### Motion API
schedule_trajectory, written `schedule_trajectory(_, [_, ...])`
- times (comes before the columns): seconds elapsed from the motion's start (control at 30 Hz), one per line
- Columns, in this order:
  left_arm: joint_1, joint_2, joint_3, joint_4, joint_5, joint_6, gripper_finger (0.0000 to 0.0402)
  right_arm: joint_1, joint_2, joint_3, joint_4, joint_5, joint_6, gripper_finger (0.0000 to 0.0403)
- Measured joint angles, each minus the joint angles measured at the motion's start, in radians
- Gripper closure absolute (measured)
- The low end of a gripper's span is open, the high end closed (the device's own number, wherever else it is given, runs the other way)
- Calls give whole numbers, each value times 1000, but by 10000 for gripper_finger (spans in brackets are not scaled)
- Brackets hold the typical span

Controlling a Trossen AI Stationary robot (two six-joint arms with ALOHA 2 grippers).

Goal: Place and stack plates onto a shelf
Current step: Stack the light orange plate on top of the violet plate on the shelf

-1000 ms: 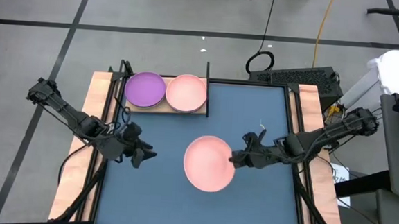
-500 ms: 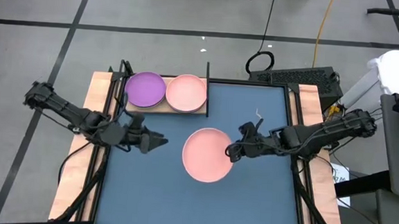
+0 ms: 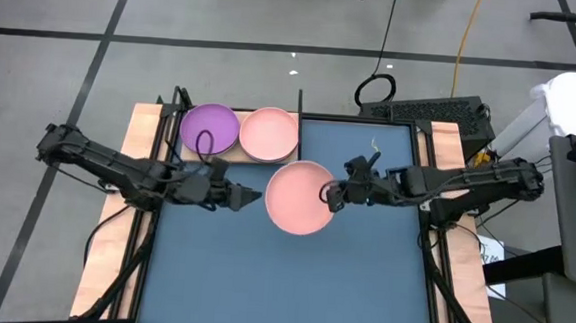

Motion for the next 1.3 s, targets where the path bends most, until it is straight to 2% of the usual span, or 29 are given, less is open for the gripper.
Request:
schedule_trajectory(0.4, [36, 87, 0, 75, -24, 4, 99, -125, 5, -1, 19, -31, -91, 403])
schedule_trajectory(0.73, [98, 124, 1, 104, -81, 112, 168, -165, 5, -1, 59, -30, -122, 403])
schedule_trajectory(1.1, [140, 188, 1, 136, -135, 194, 218, -171, 5, -2, 108, -10, -127, 402])
schedule_trajectory(1.3, [139, 199, 0, 154, -183, 197, 287, -171, 5, -2, 109, 5, -129, 402])
